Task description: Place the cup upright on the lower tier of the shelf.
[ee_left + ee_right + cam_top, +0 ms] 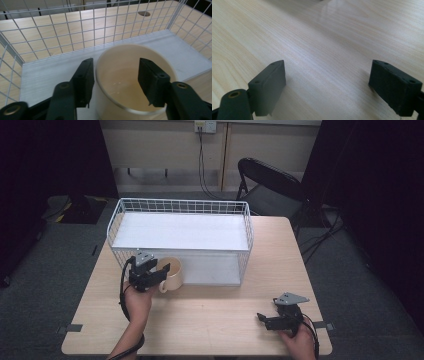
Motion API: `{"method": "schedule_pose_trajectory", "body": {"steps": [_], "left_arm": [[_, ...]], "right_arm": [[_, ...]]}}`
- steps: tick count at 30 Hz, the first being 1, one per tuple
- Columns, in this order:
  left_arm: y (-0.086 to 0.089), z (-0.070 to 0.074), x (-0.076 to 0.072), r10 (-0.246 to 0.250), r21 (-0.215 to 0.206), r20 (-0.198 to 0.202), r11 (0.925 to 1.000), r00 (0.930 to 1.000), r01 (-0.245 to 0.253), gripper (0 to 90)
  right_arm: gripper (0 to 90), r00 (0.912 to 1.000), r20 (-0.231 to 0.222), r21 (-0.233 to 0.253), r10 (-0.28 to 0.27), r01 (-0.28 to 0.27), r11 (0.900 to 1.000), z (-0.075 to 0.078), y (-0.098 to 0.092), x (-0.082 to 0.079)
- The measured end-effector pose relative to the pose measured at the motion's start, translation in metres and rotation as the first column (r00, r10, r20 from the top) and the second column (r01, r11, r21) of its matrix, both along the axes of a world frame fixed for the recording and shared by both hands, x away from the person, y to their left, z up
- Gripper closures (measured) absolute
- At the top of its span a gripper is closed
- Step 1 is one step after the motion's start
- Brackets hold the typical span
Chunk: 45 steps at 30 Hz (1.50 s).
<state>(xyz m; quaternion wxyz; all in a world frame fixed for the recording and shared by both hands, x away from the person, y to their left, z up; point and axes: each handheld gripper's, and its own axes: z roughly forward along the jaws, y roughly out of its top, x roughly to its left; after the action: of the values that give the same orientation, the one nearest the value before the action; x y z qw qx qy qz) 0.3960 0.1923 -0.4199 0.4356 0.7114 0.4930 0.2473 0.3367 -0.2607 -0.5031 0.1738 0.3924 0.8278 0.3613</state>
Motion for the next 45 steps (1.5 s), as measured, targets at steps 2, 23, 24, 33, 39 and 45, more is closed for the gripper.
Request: {"method": "schedule_pose_trajectory", "body": {"steps": [2,23,24,33,39,45], "left_arm": [[0.000,0.002,-0.002,-0.009,0.004,-0.003,1.0000,1.0000,0.009,41.3],[0.008,0.002,-0.029,-0.044,0.027,0.033,0.9987,0.9985,0.043,22.7],[0.008,0.001,-0.030,-0.042,0.024,0.030,0.9989,0.9987,0.041,22.6],[0.007,-0.007,-0.031,-0.043,0.039,0.010,0.9983,0.9990,0.042,20.0],[0.006,-0.011,-0.029,-0.039,0.030,-0.007,0.9988,0.9992,0.039,21.7],[0.004,-0.011,-0.028,-0.048,0.014,-0.009,0.9988,0.9988,0.048,27.3]], "right_arm": [[13.2,1.0000,0.000,0.000,0.000,0.000,1.000,0.000,0.000,0.000],[13.2,1.0000,0.000,0.000,0.000,0.000,1.000,0.000,0.000,0.000],[13.2,1.0000,0.000,0.000,0.000,0.000,1.000,0.000,0.000,0.000],[13.2,1.0000,0.000,0.000,0.000,0.000,1.000,0.000,0.000,0.000],[13.2,1.0000,0.000,0.000,0.000,0.000,1.000,0.000,0.000,0.000],[13.2,1.0000,0.000,0.000,0.000,0.000,1.000,0.000,0.000,0.000]]}}
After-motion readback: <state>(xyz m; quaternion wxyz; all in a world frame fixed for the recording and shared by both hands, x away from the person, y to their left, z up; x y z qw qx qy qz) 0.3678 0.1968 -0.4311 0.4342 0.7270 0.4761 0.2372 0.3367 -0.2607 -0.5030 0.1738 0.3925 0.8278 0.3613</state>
